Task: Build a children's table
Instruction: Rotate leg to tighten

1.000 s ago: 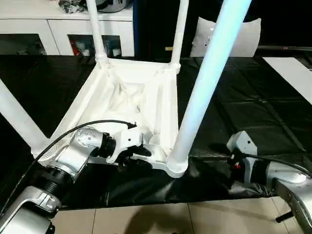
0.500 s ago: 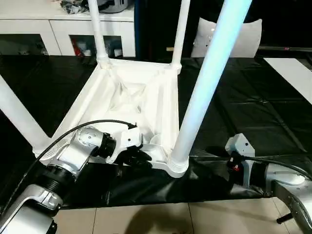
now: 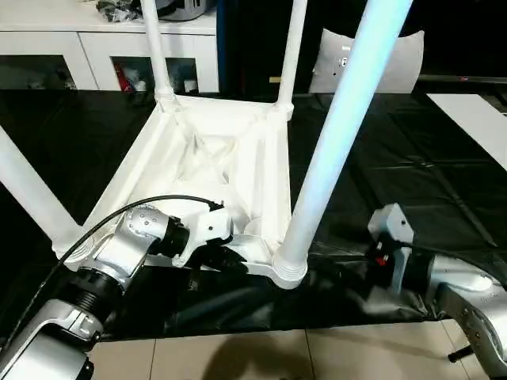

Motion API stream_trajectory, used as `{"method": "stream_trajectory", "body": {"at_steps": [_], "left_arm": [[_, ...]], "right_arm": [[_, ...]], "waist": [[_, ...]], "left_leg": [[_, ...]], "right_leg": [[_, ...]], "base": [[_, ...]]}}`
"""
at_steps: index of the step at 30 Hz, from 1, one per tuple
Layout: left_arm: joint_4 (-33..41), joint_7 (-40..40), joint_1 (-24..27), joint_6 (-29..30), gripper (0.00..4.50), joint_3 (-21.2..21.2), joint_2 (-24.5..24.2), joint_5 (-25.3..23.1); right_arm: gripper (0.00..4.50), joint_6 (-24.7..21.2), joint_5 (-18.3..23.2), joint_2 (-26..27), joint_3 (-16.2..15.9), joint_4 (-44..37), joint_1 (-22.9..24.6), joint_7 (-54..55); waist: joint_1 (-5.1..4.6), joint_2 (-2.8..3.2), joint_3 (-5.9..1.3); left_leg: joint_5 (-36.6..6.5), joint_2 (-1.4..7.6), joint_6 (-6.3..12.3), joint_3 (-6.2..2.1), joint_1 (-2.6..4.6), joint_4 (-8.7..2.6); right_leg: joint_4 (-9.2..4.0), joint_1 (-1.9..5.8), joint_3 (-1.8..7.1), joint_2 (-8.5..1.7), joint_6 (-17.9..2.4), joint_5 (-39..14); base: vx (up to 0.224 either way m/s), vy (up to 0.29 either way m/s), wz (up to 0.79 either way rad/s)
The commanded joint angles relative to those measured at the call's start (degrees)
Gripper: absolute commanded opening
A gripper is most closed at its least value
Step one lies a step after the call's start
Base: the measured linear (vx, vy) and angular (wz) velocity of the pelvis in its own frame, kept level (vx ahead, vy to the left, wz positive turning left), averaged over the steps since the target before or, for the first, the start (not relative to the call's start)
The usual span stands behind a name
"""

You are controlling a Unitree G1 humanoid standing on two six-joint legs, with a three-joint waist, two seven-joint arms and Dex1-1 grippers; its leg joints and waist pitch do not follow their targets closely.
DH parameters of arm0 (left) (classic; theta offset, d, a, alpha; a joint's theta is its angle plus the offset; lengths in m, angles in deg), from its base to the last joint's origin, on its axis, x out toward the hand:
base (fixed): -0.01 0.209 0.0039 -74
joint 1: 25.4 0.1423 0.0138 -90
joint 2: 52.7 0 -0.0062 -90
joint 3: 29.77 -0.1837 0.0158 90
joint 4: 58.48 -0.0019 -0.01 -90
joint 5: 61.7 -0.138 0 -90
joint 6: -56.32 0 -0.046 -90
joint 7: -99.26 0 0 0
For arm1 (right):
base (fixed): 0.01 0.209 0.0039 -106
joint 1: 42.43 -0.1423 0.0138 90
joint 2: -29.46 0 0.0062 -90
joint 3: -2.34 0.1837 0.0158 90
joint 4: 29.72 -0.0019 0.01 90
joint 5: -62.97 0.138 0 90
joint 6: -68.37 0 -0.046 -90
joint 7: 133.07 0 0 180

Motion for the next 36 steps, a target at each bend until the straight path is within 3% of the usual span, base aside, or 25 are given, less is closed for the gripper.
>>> {"method": "stream_trajectory", "body": {"at_steps": [1,6,9,15,16,24,36], "left_arm": [[0.0,0.7,0.8,0.9,0.05,0.9,0.1,0.1],[-0.1,-0.2,0.5,0.7,0.05,1.1,0.0,0.3],[0.2,-1.1,0.2,0.2,0.05,1.0,0.0,0.4],[1.4,-3.4,0.3,-1.4,0.05,-0.6,-0.2,-0.1],[1.3,-3.5,0.2,-1.7,0.00,-0.8,-0.2,-0.3],[1.7,-3.7,0.1,-2.0,0.00,-0.9,-0.1,-0.9],[1.4,-3.8,0.1,-2.3,0.00,-0.7,-0.2,-1.7]], "right_arm": [[4.50,1.6,-1.4,0.2,0.5,0.4,-0.6,1.0],[4.50,-1.6,-0.4,-2.3,-1.3,0.7,-1.6,-2.2],[4.50,1.2,-0.1,-3.6,-2.1,2.1,-1.9,-6.2],[4.50,3.3,1.3,-2.8,-3.8,7.3,-5.6,-13.0],[4.21,3.1,1.6,-2.5,-4.0,8.0,-6.3,-13.5],[3.65,3.9,1.8,0.5,-6.9,16.6,-13.0,-18.9],[2.48,4.5,1.6,1.8,-8.0,19.9,-15.6,-21.6]], "waist": [[0.21,-0.14,-4.02],[0.13,0.05,-3.99],[0.22,-0.11,-4.09],[0.07,0.11,-4.25],[0.00,0.13,-4.31],[0.17,0.24,-4.39],[0.39,0.34,-4.46]], "left_leg": [[-6.0,1.46,3.66,0.21,-0.95,-3.68],[-6.2,1.42,3.70,0.16,-0.92,-3.68],[-6.0,1.42,4.26,0.26,-0.99,-3.54],[-4.9,1.65,4.79,0.19,-0.97,-3.52],[-4.9,1.71,4.84,0.09,-0.97,-3.57],[-4.5,1.70,4.37,0.20,-0.96,-3.46],[-4.3,1.75,3.96,0.20,-0.86,-3.51]], "right_leg": [[-5.29,3.71,3.11,-4.43,-4.9,-21.4],[-5.26,3.90,3.10,-4.36,-5.1,-21.0],[-5.27,3.94,3.18,-4.48,-5.4,-20.7],[-4.72,4.03,3.21,-4.45,-7.8,-16.8],[-4.51,4.06,3.16,-4.44,-8.5,-16.0],[-4.29,4.19,3.24,-4.54,-10.0,-14.1],[-4.21,4.23,3.22,-4.48,-9.8,-14.0]], "base": [[0.000,0.000,0.00],[0.000,0.000,0.00],[0.000,0.000,0.00],[0.000,0.000,0.00],[0.000,0.000,0.00],[0.000,0.000,0.00],[0.000,0.000,0.00]]}}
